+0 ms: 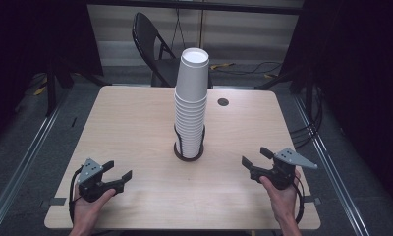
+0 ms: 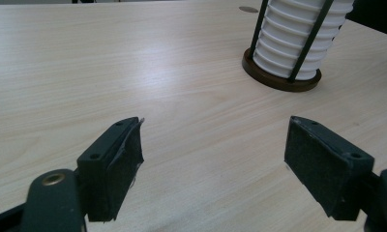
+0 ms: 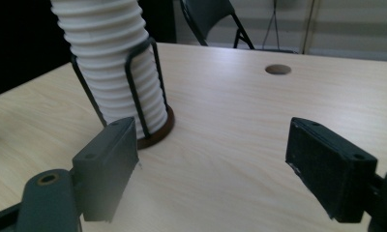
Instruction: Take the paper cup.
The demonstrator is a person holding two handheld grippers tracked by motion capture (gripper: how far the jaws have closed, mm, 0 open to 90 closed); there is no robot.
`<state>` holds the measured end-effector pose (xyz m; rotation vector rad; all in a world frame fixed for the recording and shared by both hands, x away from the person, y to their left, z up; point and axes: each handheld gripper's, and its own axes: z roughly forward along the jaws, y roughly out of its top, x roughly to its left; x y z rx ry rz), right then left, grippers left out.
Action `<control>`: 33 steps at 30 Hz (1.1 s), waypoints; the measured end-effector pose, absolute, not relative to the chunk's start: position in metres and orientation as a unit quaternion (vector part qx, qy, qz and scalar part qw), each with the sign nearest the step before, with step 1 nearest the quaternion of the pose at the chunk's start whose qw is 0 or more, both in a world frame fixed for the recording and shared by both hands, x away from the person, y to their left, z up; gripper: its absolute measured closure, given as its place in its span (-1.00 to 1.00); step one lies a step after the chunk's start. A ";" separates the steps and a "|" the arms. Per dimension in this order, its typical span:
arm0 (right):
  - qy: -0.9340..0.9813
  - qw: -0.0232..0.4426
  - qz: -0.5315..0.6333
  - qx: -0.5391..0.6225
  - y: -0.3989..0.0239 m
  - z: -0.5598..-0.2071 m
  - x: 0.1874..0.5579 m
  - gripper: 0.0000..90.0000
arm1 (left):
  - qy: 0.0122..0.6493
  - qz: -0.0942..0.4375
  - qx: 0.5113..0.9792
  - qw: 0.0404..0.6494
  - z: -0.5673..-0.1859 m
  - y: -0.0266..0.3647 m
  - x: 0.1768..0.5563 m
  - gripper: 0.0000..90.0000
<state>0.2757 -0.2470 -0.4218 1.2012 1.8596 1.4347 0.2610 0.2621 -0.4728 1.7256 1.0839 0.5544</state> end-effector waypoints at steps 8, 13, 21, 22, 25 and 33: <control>0.687 0.249 0.541 0.417 -0.229 -0.399 0.285 -0.58 | 0.436 0.219 0.718 0.496 -0.472 0.258 0.259 -0.52; 0.685 0.244 0.553 0.406 -0.220 -0.387 0.291 -0.63 | 0.426 0.213 0.725 0.498 -0.472 0.251 0.257 -0.52; 0.687 0.238 0.575 0.376 -0.201 -0.358 0.303 -0.66 | 0.411 0.202 0.735 0.500 -0.472 0.241 0.256 -0.52; 0.688 0.240 0.576 0.369 -0.197 -0.351 0.305 -0.66 | 0.411 0.199 0.735 0.502 -0.472 0.240 0.256 -0.52; 0.690 0.240 0.584 0.354 -0.186 -0.336 0.310 -0.66 | 0.406 0.199 0.736 0.504 -0.471 0.238 0.255 -0.52; 0.696 0.238 0.592 0.329 -0.163 -0.309 0.324 -0.69 | 0.399 0.198 0.740 0.504 -0.472 0.233 0.254 -0.52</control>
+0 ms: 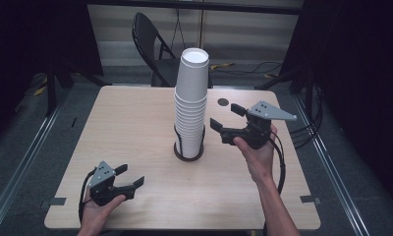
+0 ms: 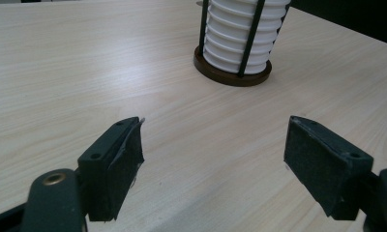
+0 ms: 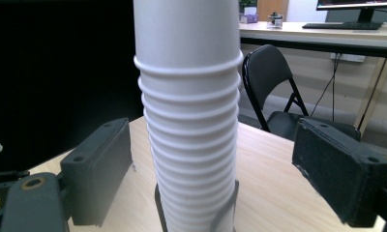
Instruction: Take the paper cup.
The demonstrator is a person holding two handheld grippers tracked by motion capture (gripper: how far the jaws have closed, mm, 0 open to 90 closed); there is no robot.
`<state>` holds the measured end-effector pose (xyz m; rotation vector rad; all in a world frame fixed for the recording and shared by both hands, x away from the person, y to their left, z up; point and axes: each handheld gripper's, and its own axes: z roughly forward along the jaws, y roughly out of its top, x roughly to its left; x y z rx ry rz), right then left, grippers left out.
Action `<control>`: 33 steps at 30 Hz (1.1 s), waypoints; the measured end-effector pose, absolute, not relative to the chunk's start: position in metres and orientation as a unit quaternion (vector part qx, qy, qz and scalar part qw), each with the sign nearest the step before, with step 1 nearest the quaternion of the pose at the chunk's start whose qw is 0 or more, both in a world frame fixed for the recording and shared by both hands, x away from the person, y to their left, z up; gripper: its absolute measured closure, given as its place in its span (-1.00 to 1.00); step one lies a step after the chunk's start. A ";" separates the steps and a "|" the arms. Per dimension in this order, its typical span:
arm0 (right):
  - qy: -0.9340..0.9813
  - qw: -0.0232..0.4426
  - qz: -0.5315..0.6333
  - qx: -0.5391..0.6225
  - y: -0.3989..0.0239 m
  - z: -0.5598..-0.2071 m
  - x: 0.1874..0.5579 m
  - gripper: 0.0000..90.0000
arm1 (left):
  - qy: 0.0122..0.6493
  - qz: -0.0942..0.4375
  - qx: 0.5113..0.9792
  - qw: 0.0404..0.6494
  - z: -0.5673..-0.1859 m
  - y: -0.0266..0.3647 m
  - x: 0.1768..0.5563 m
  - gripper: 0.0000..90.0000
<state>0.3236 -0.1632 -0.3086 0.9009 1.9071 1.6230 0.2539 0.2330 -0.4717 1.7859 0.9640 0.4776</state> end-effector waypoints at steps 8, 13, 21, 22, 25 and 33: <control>0.696 0.234 0.607 0.305 -0.143 -0.283 0.337 -0.69 | 0.393 0.196 0.743 0.504 -0.472 0.229 0.252 -0.52; 0.698 0.243 0.606 0.294 -0.130 -0.266 0.344 -0.70 | 0.393 0.197 0.743 0.504 -0.472 0.229 0.252 -0.52; 0.703 0.240 0.605 0.288 -0.114 -0.251 0.364 -0.70 | 0.394 0.198 0.744 0.501 -0.473 0.231 0.252 -0.52; 0.701 0.240 0.606 0.289 -0.112 -0.250 0.366 -0.70 | 0.394 0.198 0.744 0.502 -0.473 0.231 0.252 -0.52; 0.700 0.250 0.603 0.290 -0.106 -0.248 0.371 -0.70 | 0.393 0.198 0.745 0.501 -0.473 0.231 0.252 -0.52; 0.706 0.238 0.596 0.300 -0.096 -0.251 0.385 -0.72 | 0.393 0.200 0.745 0.500 -0.473 0.232 0.252 -0.52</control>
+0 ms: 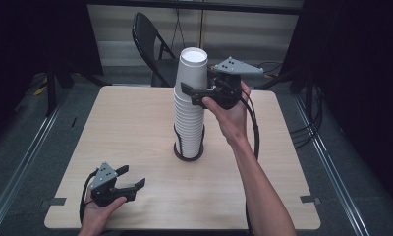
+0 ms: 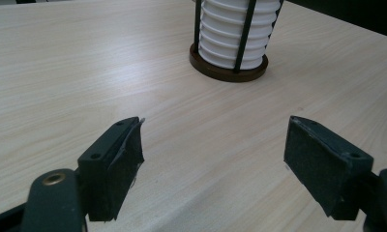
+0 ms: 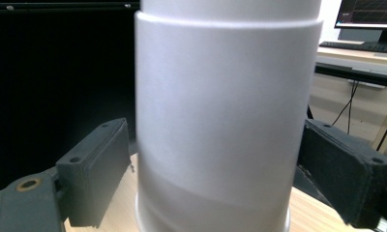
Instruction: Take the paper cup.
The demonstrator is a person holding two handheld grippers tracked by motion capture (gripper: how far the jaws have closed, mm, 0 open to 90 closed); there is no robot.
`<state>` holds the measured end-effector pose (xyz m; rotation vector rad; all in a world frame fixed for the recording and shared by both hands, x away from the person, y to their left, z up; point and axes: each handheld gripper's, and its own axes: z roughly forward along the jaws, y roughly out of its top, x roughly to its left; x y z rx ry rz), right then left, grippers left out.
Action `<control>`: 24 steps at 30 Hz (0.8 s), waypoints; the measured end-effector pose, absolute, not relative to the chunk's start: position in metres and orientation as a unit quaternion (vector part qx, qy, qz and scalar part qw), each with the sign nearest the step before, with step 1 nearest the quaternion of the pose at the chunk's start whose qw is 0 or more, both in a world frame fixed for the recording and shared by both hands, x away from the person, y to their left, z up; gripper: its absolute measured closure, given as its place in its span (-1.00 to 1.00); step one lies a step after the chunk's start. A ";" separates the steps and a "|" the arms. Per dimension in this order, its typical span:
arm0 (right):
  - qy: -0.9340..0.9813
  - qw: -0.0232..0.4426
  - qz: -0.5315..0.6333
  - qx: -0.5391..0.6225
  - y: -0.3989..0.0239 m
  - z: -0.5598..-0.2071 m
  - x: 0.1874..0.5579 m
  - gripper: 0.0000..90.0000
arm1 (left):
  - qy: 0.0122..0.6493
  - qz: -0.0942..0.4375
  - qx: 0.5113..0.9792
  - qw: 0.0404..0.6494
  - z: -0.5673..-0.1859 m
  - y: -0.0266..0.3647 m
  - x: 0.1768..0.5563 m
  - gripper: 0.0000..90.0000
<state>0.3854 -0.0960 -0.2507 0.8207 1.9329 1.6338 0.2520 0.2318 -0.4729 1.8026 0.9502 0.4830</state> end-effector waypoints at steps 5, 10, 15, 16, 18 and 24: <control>0.706 0.225 0.597 0.308 -0.091 -0.256 0.394 -0.75 | 0.394 0.196 0.745 0.501 -0.474 0.232 0.253 -0.53; 0.709 0.226 0.593 0.309 -0.087 -0.259 0.399 -0.77 | 0.389 0.197 0.749 0.499 -0.473 0.231 0.252 -0.53; 0.712 0.227 0.586 0.313 -0.082 -0.261 0.401 -0.78 | 0.389 0.196 0.750 0.498 -0.474 0.231 0.253 -0.53; 0.713 0.230 0.584 0.313 -0.081 -0.261 0.401 -0.78 | 0.389 0.195 0.750 0.498 -0.473 0.231 0.253 -0.53; 0.712 0.231 0.584 0.315 -0.081 -0.262 0.401 -0.77 | 0.387 0.197 0.751 0.498 -0.473 0.231 0.252 -0.53; 0.711 0.231 0.582 0.318 -0.080 -0.261 0.402 -0.74 | 0.387 0.195 0.752 0.496 -0.474 0.231 0.253 -0.52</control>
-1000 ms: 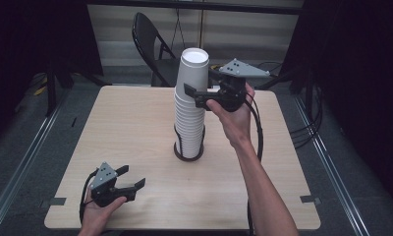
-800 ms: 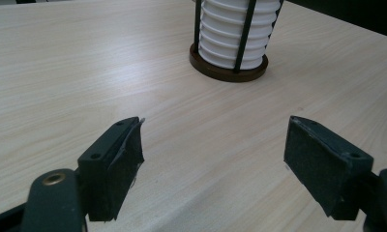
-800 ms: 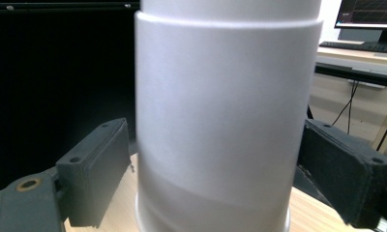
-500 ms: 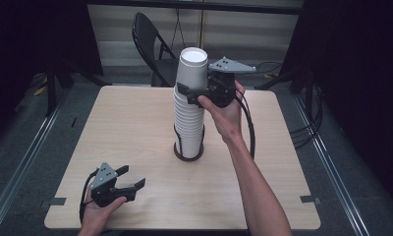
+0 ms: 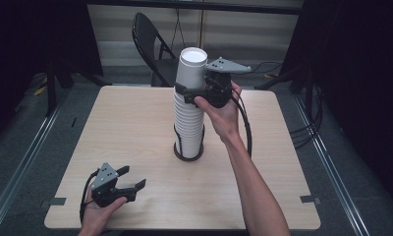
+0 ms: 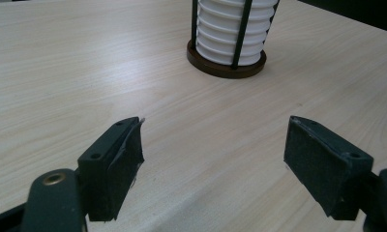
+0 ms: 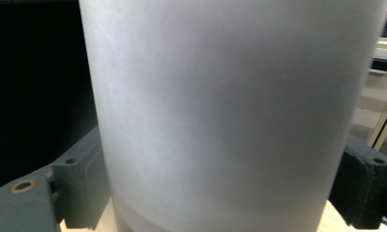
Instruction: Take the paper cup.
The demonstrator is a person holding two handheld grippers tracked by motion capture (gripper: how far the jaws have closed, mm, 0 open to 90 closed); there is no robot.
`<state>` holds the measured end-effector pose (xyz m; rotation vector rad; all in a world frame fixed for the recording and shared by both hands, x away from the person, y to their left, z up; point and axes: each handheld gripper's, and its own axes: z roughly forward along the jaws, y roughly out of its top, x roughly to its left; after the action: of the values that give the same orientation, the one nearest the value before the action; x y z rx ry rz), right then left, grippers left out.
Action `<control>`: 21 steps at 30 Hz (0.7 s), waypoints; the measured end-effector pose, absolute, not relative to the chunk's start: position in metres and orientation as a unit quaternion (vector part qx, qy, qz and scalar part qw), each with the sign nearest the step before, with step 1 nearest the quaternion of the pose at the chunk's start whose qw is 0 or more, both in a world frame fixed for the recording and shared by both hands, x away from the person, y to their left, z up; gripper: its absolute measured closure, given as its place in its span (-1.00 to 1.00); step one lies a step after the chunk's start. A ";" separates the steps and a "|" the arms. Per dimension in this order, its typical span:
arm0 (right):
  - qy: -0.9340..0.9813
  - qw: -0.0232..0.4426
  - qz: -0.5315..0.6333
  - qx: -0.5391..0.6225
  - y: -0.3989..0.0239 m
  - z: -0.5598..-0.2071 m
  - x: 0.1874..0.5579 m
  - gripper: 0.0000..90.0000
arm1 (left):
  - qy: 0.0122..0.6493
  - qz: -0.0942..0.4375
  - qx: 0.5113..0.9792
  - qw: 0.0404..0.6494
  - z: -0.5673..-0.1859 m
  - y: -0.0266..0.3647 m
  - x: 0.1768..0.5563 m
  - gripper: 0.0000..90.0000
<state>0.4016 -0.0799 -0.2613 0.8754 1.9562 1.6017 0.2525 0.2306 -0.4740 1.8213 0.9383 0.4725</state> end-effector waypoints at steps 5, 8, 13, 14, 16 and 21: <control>0.708 0.236 0.586 0.317 -0.080 -0.259 0.401 -0.73 | 0.388 0.196 0.752 0.496 -0.474 0.231 0.252 -0.52; 0.704 0.239 0.590 0.315 -0.080 -0.254 0.399 -0.73 | 0.388 0.194 0.752 0.496 -0.474 0.231 0.253 -0.53; 0.702 0.241 0.593 0.314 -0.080 -0.248 0.398 -0.72 | 0.388 0.193 0.752 0.497 -0.474 0.231 0.252 -0.52; 0.701 0.242 0.594 0.313 -0.080 -0.248 0.398 -0.72 | 0.388 0.192 0.752 0.497 -0.474 0.230 0.252 -0.52; 0.698 0.243 0.597 0.312 -0.080 -0.245 0.397 -0.72 | 0.388 0.189 0.752 0.498 -0.474 0.230 0.253 -0.52; 0.693 0.245 0.601 0.314 -0.080 -0.240 0.396 -0.72 | 0.389 0.188 0.751 0.500 -0.475 0.231 0.253 -0.52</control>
<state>0.3959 -0.0796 -0.2398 0.8580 1.8909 1.6421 0.2528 0.2306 -0.4745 1.8162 0.9402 0.4555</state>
